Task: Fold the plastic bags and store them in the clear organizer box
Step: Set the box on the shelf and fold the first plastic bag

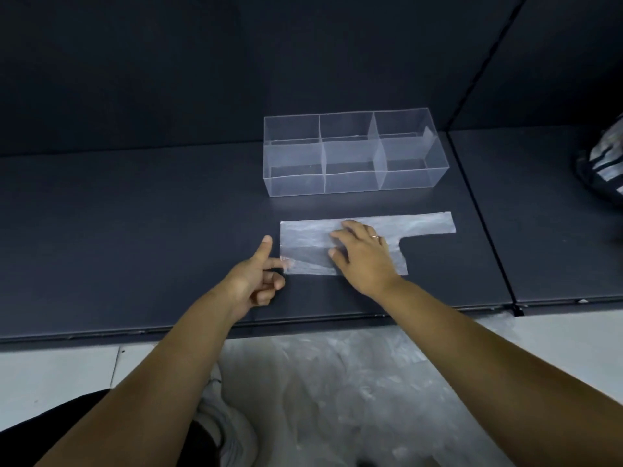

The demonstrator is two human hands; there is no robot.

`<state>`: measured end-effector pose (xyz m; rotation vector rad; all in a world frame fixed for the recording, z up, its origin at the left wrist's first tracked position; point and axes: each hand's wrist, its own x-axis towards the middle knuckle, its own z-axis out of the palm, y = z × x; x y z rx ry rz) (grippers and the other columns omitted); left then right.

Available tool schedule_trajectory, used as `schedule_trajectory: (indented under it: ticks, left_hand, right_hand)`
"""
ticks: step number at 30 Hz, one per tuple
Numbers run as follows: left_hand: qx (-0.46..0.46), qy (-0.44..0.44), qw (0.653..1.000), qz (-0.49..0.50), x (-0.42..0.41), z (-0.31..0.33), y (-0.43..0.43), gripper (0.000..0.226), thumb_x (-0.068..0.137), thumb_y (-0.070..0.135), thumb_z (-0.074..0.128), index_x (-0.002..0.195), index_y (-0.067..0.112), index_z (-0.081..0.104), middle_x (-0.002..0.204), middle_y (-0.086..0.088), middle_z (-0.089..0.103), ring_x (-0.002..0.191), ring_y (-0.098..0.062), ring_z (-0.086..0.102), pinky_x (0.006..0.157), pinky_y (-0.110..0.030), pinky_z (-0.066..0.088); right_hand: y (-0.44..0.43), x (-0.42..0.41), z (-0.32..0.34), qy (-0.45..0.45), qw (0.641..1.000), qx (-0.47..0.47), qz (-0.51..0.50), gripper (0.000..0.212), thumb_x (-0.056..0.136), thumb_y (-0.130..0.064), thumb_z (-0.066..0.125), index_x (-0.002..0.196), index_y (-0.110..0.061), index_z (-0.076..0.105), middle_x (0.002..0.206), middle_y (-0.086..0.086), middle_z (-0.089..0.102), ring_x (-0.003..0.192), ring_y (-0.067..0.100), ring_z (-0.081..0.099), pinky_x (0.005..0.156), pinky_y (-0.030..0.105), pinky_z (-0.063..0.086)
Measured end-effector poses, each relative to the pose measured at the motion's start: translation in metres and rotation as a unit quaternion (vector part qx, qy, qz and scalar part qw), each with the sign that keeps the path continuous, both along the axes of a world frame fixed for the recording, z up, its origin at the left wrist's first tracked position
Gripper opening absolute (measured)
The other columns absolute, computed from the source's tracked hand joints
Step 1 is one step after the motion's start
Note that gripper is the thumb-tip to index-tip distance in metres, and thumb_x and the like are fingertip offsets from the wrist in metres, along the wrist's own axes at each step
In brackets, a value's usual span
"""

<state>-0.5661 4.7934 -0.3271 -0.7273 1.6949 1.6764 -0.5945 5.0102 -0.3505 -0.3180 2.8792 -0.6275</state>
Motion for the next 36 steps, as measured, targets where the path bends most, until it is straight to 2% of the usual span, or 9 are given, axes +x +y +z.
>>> schedule_trajectory:
  ticks: [6, 8, 11, 14, 17, 22, 27, 32, 36]
  left_hand:
    - [-0.155, -0.028, 0.986, -0.05, 0.003, 0.007, -0.011, 0.068, 0.096, 0.06, 0.032, 0.086, 0.006, 0.073, 0.047, -0.002, 0.054, 0.034, -0.014, 0.037, 0.038, -0.019, 0.029]
    - [-0.283, 0.058, 0.957, -0.019, 0.002, 0.01, -0.006, 0.053, 0.099, 0.045, 0.039, 0.083, 0.006, 0.072, 0.06, -0.009, 0.062, 0.049, -0.024, 0.053, 0.05, -0.027, 0.041]
    - [-0.442, 0.289, 0.849, -0.003, 0.001, 0.008, 0.021, 0.023, 0.095, 0.014, 0.046, 0.091, 0.007, 0.068, 0.096, -0.014, 0.067, 0.089, -0.034, 0.06, 0.076, -0.035, 0.045]
    - [-0.419, 0.408, 0.803, -0.117, -0.007, -0.003, 0.059, 0.035, 0.091, -0.001, 0.046, 0.123, 0.002, 0.059, 0.126, -0.016, 0.056, 0.117, -0.03, 0.053, 0.1, -0.029, 0.035]
    - [-0.482, 0.368, 0.754, -0.252, -0.013, -0.033, 0.074, 0.051, 0.104, 0.023, 0.03, 0.151, 0.007, 0.017, 0.159, -0.009, 0.014, 0.148, -0.02, 0.007, 0.119, -0.031, -0.001]
    - [-0.542, 0.352, 0.696, -0.314, -0.013, -0.059, 0.061, 0.068, 0.098, 0.052, 0.011, 0.152, 0.013, -0.003, 0.16, -0.003, -0.008, 0.147, -0.017, -0.01, 0.113, -0.032, -0.021]
    - [-0.558, 0.338, 0.668, -0.358, -0.016, -0.056, 0.047, 0.083, 0.082, 0.068, -0.014, 0.149, 0.018, -0.014, 0.159, -0.001, -0.013, 0.146, -0.015, -0.016, 0.114, -0.038, -0.021]
    - [-0.573, 0.322, 0.655, -0.373, -0.017, -0.044, 0.046, 0.082, 0.088, 0.067, 0.001, 0.151, 0.016, -0.01, 0.16, -0.006, -0.013, 0.146, -0.021, -0.016, 0.111, -0.046, -0.023]
    - [-0.505, 0.438, 0.654, -0.356, -0.002, -0.027, 0.064, 0.07, 0.097, 0.047, 0.043, 0.15, 0.007, 0.021, 0.159, -0.01, 0.016, 0.147, -0.026, 0.009, 0.118, -0.041, -0.005]
  right_hand:
    - [-0.002, 0.002, -0.001, -0.005, 1.0, 0.02, 0.005, 0.044, 0.096, -0.04, 0.046, 0.138, -0.025, 0.043, 0.152, -0.002, 0.027, 0.14, 0.019, 0.02, 0.111, 0.036, 0.016]
    - [-0.002, 0.002, 0.0, -0.002, 1.0, 0.023, 0.006, 0.043, 0.097, -0.039, 0.047, 0.137, -0.024, 0.045, 0.151, -0.001, 0.029, 0.139, 0.02, 0.021, 0.111, 0.036, 0.016]
    - [-0.007, 0.002, 0.003, 0.058, 0.998, 0.016, -0.015, 0.038, 0.097, -0.029, 0.047, 0.133, -0.018, 0.051, 0.144, 0.005, 0.039, 0.134, 0.025, 0.032, 0.109, 0.036, 0.02]
    - [-0.024, -0.002, 0.004, 0.083, 0.996, -0.021, -0.035, 0.043, 0.096, -0.013, 0.043, 0.14, -0.011, 0.045, 0.151, 0.01, 0.034, 0.14, 0.027, 0.027, 0.115, 0.033, 0.014]
    - [-0.032, -0.006, -0.009, 0.04, 0.999, 0.005, -0.025, 0.05, 0.103, -0.025, 0.03, 0.151, -0.014, 0.022, 0.16, 0.005, 0.015, 0.148, 0.019, 0.007, 0.12, 0.033, -0.001]
    - [0.014, -0.007, -0.032, 0.03, 0.991, 0.13, -0.005, 0.067, 0.098, -0.054, 0.02, 0.154, -0.021, 0.003, 0.162, 0.0, -0.004, 0.148, 0.016, -0.008, 0.118, 0.038, -0.011]
    - [0.107, -0.016, -0.031, 0.012, 0.98, 0.169, -0.101, 0.068, 0.096, -0.056, 0.02, 0.154, -0.023, 0.004, 0.162, 0.001, -0.001, 0.148, 0.017, -0.006, 0.119, 0.041, -0.007]
    - [0.135, -0.01, -0.006, 0.062, 0.971, 0.185, -0.14, 0.067, 0.097, -0.044, 0.039, 0.152, -0.011, 0.019, 0.159, 0.013, 0.015, 0.147, 0.029, 0.011, 0.118, 0.048, 0.001]
    - [0.096, 0.018, 0.013, 0.121, 0.991, 0.063, -0.01, 0.035, 0.08, -0.034, 0.072, 0.107, -0.015, 0.063, 0.117, 0.008, 0.056, 0.109, 0.033, 0.052, 0.088, 0.043, 0.038]
